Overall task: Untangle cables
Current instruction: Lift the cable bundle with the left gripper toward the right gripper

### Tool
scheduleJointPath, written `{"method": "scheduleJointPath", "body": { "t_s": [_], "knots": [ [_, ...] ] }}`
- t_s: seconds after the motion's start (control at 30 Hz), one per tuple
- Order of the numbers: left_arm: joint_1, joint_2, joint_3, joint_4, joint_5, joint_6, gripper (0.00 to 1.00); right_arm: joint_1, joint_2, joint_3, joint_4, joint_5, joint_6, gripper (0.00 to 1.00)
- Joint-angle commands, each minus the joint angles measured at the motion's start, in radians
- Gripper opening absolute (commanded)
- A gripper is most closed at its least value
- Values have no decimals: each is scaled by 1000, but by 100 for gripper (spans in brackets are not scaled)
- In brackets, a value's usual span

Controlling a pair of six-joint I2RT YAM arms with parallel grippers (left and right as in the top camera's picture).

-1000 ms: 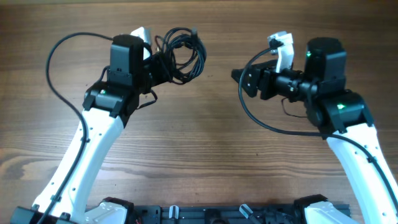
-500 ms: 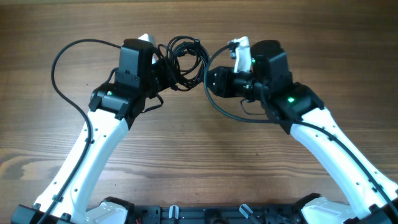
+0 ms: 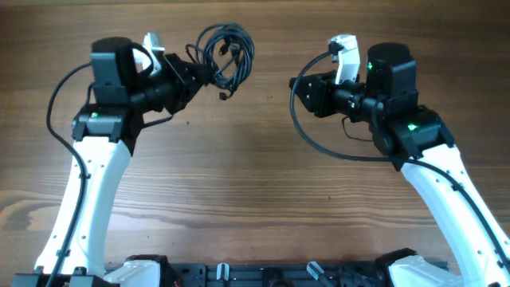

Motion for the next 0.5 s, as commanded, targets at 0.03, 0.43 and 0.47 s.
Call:
{"method": "scheduleJointPath", "body": {
  "t_s": [0.03,0.43,0.47],
  "knots": [
    [10,-8,13,122,320,-494,4,6,56,22,117,-239,-92,33],
    [10,-7,13,136,196,-518,4,4,69,23,105,-187,58,33],
    [9,-7,13,136,154,-375,4,4,60,23,80,-170,58,33]
  ]
}}
